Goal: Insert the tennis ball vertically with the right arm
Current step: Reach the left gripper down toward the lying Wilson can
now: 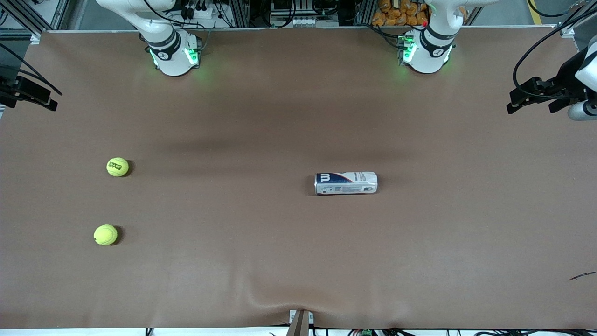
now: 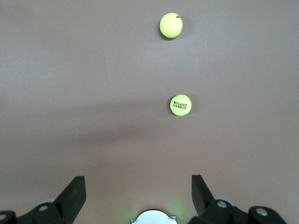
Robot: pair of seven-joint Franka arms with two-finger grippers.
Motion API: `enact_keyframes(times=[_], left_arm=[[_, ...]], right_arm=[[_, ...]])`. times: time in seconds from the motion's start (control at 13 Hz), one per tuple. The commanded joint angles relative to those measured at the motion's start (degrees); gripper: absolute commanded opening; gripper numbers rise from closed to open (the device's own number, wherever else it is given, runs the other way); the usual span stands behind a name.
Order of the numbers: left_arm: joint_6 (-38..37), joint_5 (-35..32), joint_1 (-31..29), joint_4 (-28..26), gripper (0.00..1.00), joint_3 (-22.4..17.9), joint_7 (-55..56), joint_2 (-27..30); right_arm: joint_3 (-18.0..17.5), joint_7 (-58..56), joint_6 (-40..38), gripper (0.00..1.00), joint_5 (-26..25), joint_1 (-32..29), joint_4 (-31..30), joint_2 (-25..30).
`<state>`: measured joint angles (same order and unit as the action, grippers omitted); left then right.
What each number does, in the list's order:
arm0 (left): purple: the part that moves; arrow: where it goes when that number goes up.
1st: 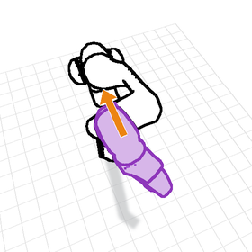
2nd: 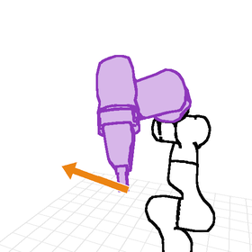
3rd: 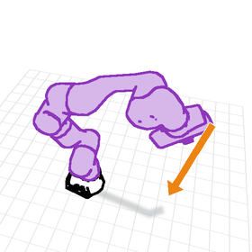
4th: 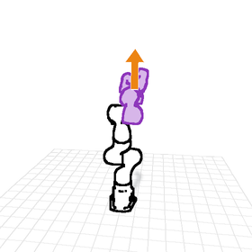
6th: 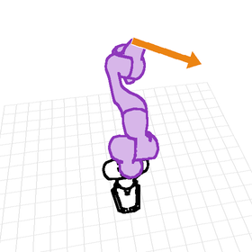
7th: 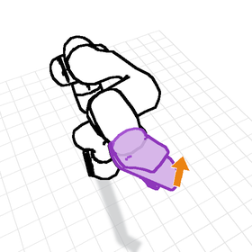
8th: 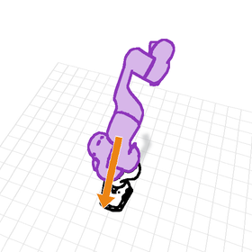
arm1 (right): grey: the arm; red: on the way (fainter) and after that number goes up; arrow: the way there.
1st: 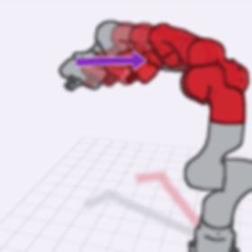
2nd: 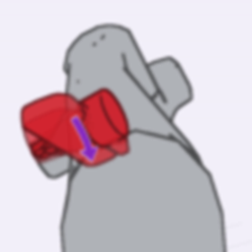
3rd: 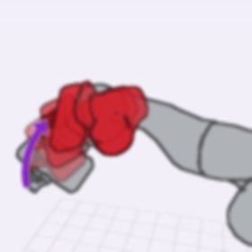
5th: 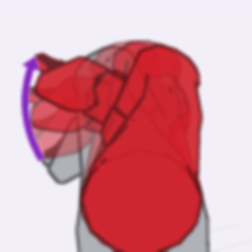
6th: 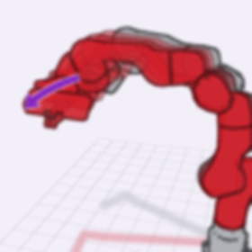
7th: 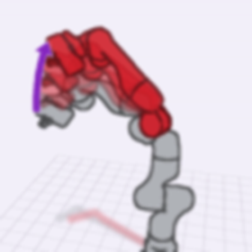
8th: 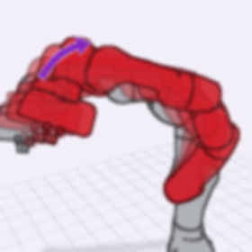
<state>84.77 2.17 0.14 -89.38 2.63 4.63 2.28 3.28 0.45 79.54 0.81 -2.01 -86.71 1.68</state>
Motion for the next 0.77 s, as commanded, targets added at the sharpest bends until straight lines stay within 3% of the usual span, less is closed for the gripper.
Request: enact_keyframes(times=[0.0,0.69], left_arm=[[0.0,-1.0,0.3,0.5,1.0,0.1,-0.1,-0.3],[-0.5,-0.5,0.8,0.4,1.0,0.2,0.5,-2.5]], right_arm=[[-0.6,-0.7,0.0,1.0,-0.3,-1.0,-0.5,0.6],[-0.6,-0.7,0.2,1.0,-0.3,-1.3,-0.9,0.6]])
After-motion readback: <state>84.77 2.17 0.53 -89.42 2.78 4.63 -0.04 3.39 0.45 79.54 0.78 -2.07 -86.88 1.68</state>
